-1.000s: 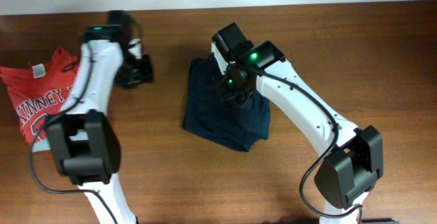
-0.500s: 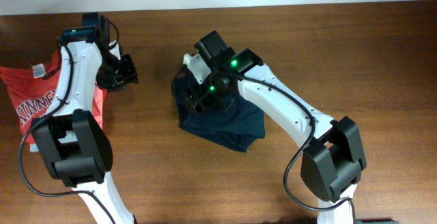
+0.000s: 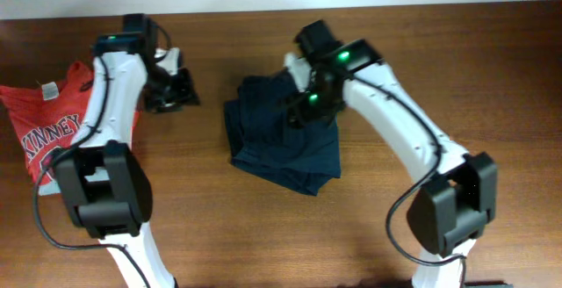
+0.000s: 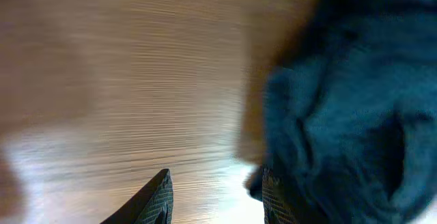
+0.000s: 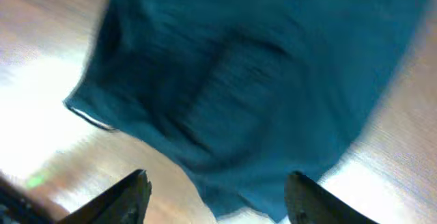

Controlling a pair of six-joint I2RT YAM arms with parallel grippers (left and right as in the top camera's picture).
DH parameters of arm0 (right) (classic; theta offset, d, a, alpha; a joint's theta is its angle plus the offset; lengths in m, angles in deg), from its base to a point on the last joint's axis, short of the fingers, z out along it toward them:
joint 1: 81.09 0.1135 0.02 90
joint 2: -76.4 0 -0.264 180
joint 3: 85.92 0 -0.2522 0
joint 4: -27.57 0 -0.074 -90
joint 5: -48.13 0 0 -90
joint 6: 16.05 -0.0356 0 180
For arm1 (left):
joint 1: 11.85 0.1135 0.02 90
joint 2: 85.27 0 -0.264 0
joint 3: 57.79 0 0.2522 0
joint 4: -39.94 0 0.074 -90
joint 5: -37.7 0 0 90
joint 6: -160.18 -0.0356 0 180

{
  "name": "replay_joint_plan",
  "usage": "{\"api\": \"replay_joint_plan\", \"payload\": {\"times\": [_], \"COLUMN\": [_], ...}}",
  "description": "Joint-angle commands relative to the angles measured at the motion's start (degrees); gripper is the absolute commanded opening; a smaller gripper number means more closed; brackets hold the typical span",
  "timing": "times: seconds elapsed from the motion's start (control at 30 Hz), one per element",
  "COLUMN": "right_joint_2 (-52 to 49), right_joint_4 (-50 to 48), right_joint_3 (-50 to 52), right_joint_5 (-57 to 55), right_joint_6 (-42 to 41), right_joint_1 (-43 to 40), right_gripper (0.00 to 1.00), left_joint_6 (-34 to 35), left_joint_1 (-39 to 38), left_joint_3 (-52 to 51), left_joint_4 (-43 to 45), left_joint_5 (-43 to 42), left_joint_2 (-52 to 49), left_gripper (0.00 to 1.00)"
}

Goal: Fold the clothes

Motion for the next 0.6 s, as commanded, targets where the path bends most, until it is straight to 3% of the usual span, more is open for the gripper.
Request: {"api": "replay_joint_plan", "payload": {"times": [0.0, 0.17, 0.37, 0.57], "right_joint_2": [1.9, 1.9, 1.9, 1.9], "right_joint_4": [3.9, 4.7, 6.0, 6.7], "right_joint_3": [-1.2, -1.2, -1.2, -1.2], "right_joint_5": [-1.7, -2.6, -2.6, -2.5], "right_joint_6": [-0.9, -1.0, -1.0, -1.0], "right_joint_1": [-1.8, -2.2, -2.1, -2.1], "right_gripper": [0.67, 0.70, 0.65, 0.60], "left_joint_6": [-4.9, -3.3, -0.4, 0.0], "left_joint_1": [-4.2, -7.8, -10.3, -10.8], "left_joint_3": [-0.2, -0.2, -0.2, -0.2], "left_joint_4": [1.2, 8.3, 15.2, 20.7], "left_joint_5": [-3.9, -4.0, -4.9, -14.0], "left_joint_2": [0.9, 0.6, -3.4, -9.1], "left_gripper": [0.43, 0.59, 0.60, 0.59]}}
